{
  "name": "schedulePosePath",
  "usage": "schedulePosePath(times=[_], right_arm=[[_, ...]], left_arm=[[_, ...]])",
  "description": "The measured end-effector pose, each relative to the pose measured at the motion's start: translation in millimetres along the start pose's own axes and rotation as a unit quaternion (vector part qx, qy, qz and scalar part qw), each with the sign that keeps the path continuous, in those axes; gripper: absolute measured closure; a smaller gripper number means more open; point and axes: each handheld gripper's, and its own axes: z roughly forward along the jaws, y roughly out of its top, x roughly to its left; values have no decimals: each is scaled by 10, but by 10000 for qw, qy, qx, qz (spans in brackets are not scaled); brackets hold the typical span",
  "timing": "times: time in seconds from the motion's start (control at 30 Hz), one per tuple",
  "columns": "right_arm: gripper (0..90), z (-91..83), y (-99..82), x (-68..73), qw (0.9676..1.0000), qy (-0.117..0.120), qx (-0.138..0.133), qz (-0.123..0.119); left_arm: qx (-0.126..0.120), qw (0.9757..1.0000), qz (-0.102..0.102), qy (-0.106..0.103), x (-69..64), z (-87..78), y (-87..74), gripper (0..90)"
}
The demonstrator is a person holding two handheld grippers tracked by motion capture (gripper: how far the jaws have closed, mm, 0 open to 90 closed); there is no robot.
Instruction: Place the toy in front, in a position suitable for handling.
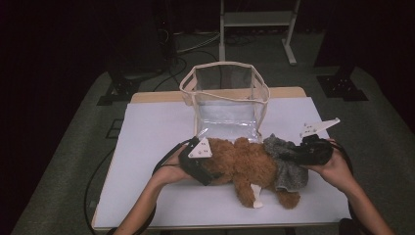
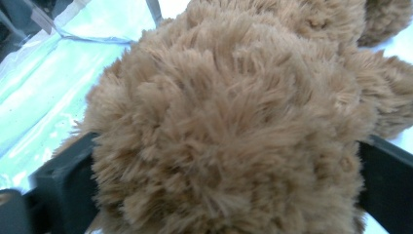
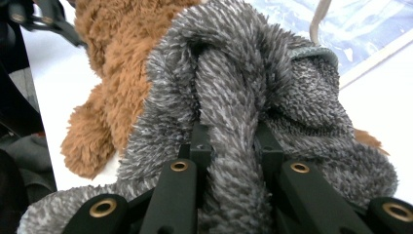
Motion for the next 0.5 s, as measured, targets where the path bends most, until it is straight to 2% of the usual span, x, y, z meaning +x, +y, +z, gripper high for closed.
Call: schedulePosePath(times=[0.07, 0.2, 0.33, 0.43, 0.5], right_arm=[[751, 4, -2, -12, 10000, 29, -92, 23], [751, -12, 4, -21, 9998, 65, -173, 57], [751, -12, 88, 19, 9994, 171, -296, -32], [751, 52, 188, 86, 9988, 276, -347, -187], [751, 116, 238, 134, 9984, 352, -351, -270]], left_arm=[[12, 10000, 54, 79, -7, -43, 20, 213], [114, 9996, 214, 113, -28, -125, 104, 308], [114, 9994, 326, 71, -41, -260, 205, 340], [267, 9986, 444, 96, -53, -368, 248, 341], [384, 9983, 426, 94, -46, -417, 209, 340]])
